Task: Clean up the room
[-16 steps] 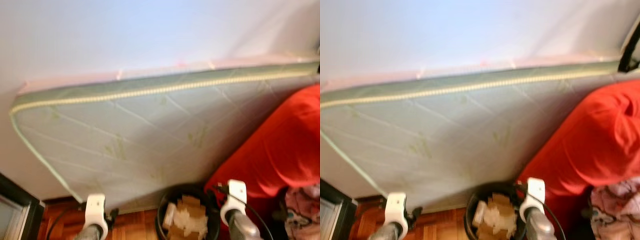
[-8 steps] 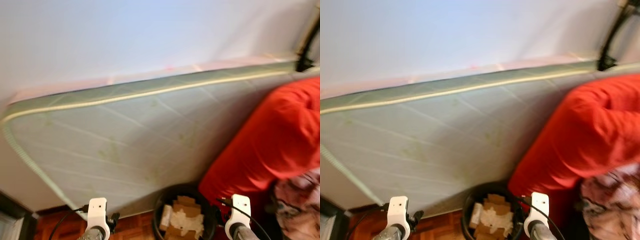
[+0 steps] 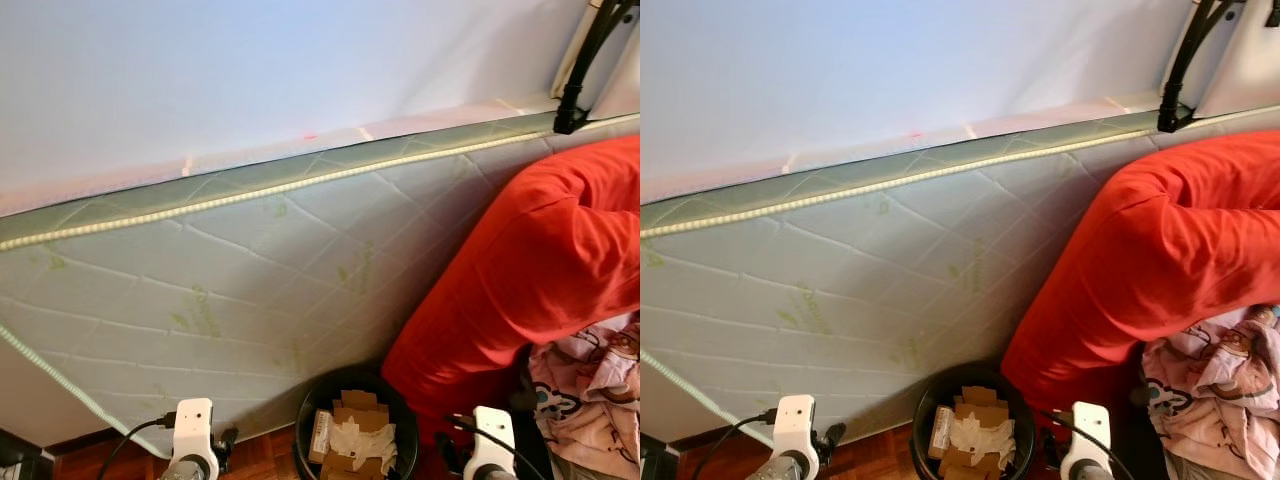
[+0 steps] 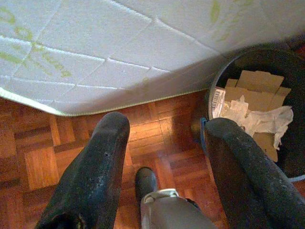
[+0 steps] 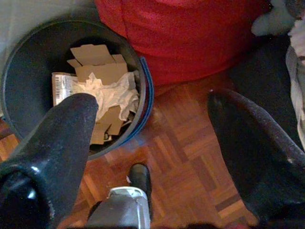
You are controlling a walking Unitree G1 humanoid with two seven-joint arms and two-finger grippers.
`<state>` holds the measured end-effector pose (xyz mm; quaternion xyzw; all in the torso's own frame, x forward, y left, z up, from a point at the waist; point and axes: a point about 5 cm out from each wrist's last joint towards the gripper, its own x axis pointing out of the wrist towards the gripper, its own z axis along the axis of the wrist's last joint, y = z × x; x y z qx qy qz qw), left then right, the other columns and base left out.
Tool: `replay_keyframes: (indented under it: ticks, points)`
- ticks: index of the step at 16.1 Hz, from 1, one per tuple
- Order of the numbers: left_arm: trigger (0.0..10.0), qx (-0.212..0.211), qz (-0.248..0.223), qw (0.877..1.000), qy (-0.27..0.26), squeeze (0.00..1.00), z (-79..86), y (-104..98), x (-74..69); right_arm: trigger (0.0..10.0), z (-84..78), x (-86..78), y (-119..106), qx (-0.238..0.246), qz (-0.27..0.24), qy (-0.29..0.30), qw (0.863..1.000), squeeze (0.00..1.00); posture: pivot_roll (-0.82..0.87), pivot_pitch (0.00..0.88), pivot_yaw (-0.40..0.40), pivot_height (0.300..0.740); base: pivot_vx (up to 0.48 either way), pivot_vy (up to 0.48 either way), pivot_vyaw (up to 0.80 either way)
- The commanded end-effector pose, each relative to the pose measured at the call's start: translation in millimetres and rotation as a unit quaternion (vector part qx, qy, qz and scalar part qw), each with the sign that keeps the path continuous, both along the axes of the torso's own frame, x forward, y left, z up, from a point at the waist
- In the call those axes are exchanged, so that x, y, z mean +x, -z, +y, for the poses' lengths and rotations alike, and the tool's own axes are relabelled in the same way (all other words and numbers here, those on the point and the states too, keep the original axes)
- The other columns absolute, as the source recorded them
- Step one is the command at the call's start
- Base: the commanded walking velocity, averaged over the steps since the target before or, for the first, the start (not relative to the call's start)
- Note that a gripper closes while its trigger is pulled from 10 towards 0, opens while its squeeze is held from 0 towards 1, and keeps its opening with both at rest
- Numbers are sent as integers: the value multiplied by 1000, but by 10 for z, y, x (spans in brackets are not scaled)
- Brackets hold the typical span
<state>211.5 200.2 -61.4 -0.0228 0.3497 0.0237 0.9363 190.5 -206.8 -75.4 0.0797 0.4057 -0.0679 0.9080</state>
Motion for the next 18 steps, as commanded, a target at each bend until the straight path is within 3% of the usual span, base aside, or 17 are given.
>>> replay_keyframes:
  ticks: [1,7,18]
  points:
    - [10000,5,2,1000,10,0,2,11,-24,10000,-11,-54,29,3,13,2,1000,0,10,0,-4,740,0,-274,-725]
    - [10000,9,15,1000,-3,0,80,57,-129,10000,14,-65,41,3,20,-8,1000,0,12,0,-7,740,0,-129,-725]
    - [10000,10,21,1000,3,0,47,81,-158,10000,0,-72,42,6,22,-14,1000,0,7,0,-8,740,0,-74,-727]
